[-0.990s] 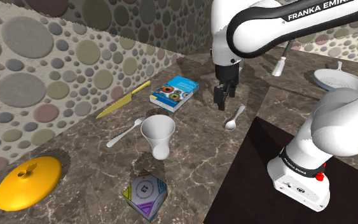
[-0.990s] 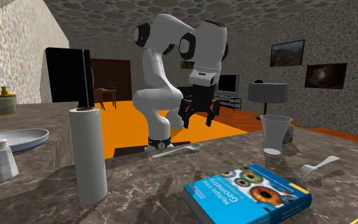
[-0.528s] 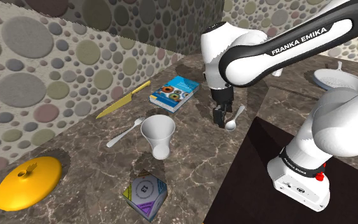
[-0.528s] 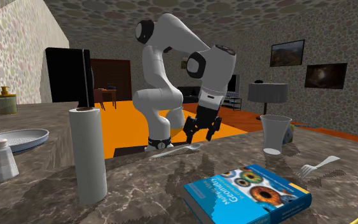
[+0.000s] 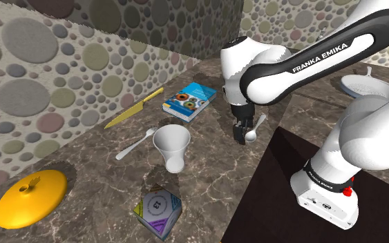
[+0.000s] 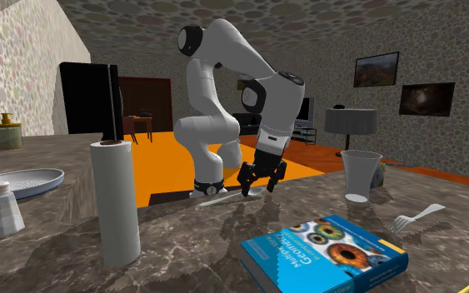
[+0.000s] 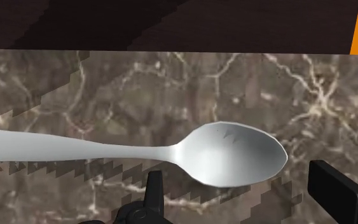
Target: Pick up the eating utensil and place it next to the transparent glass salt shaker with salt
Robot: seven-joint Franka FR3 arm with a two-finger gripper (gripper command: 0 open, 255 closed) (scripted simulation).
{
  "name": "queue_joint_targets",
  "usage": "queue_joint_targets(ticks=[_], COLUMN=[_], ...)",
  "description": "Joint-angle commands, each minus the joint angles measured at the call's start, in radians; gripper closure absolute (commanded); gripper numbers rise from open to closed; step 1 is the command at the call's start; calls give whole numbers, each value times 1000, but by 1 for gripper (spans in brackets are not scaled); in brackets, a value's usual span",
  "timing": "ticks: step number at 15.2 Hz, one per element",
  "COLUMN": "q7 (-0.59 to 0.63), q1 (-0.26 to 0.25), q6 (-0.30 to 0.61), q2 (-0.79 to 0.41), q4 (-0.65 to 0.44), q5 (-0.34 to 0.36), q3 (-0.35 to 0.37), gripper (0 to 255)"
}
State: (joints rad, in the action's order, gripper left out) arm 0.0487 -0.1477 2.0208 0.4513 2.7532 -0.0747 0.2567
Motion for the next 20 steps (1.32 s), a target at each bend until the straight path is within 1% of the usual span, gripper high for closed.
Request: queue_joint_targets(ticks=[1,4,5,14,20], q7=[0,0,0,0,-9], q1=[0,0,0,0,-3], q6=[2,1,1,2,-101], q2=[0,0,0,0,59], q4=[1,1,1,1,-43], q5=[0,0,0,0,-1], q3=[0,0,0,0,-12], gripper=[0,0,255,255,255])
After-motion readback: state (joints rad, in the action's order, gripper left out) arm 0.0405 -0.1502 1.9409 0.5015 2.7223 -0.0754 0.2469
